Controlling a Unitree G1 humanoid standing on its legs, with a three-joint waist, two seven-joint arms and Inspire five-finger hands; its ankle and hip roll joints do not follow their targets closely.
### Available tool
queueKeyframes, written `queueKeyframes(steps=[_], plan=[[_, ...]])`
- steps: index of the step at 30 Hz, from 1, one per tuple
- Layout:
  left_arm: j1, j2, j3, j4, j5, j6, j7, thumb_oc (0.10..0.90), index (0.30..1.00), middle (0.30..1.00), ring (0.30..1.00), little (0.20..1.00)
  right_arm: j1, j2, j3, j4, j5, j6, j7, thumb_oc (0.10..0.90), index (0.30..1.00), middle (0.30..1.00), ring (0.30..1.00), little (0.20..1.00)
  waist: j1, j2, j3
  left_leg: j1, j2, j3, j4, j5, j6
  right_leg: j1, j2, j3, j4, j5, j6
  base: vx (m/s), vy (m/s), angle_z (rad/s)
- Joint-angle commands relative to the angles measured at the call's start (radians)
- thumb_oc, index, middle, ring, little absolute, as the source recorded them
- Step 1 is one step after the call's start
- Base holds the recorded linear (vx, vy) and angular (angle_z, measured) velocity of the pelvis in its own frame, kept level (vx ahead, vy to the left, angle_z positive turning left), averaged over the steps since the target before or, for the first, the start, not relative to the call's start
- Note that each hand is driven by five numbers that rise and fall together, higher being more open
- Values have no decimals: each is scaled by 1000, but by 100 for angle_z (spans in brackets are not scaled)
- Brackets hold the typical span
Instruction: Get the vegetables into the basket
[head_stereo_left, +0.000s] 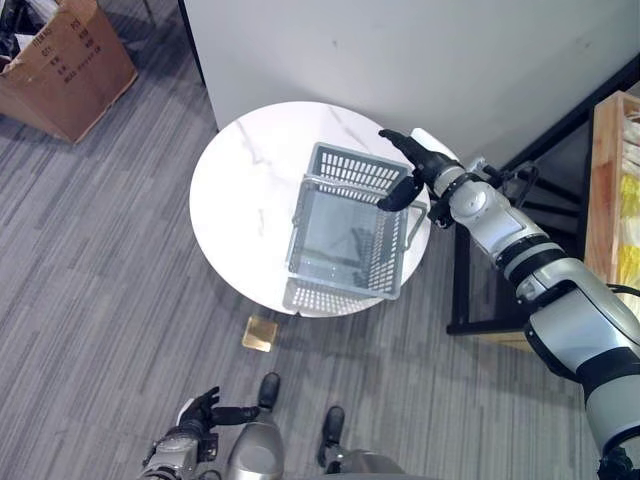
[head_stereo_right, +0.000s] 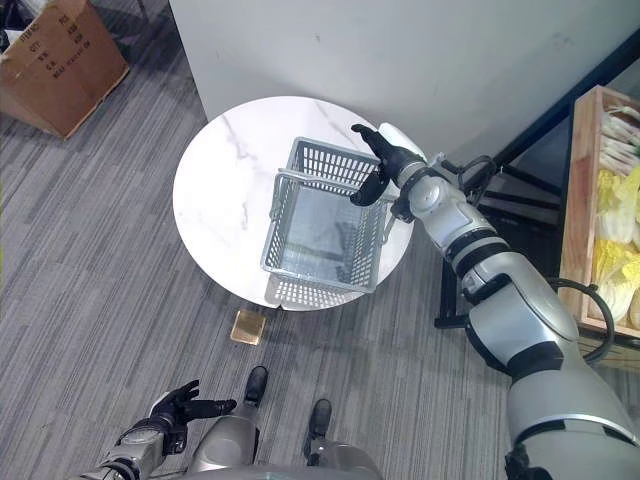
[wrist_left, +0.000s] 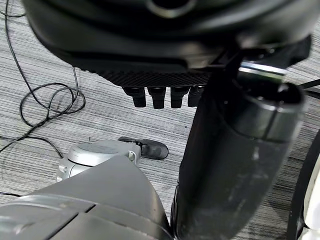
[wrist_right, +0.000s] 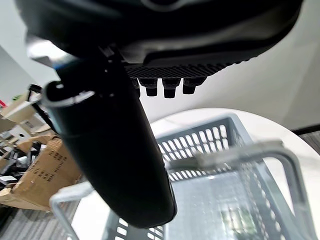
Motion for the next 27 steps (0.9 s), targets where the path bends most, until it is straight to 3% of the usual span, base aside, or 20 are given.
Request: queueKeyframes(steps=[1,11,19,20,21,27], plan=[[59,5,-56,86,8,37,30,900,1000,1000,1000,1000,-173,0,7,59,-28,-30,-57,900,1000,1000,1000,1000,8,-30,23,45,-36,4,1,-100,40,20,3,33,-1,27,42,0,0,0],[11,1,-97,52,-32,20,44,900,1000,1000,1000,1000,-183,145,30,275,-95,-5,-43,900,1000,1000,1000,1000,13,-20,22,55,-36,-8,1,-101,37,26,4,29,-1,14,35,3,-4,-1],[10,-8,-130,47,-23,23,43,900,1000,1000,1000,1000,-188,164,2,366,-101,2,-60,900,1000,1000,1000,1000,30,-14,26,49,-37,-28,1,-95,37,24,6,20,-1,9,33,0,0,0],[10,-8,-130,47,-23,23,43,900,1000,1000,1000,1000,-188,164,2,366,-101,2,-60,808,871,871,871,871,30,-14,26,49,-37,-28,1,-95,37,24,6,19,-1,9,33,-13,2,5],[12,-9,-130,50,-19,25,41,900,1000,1000,1000,1000,-188,162,1,360,-103,3,-61,400,300,300,300,300,30,-14,26,49,-38,-29,1,-94,36,25,6,17,-1,9,33,-22,3,7],[32,-14,-121,79,4,37,34,900,1000,1000,1000,1000,-164,172,-20,346,-93,4,-69,400,300,300,300,300,35,-15,24,52,-38,-36,1,-95,38,29,5,10,-1,8,33,-11,4,3]])
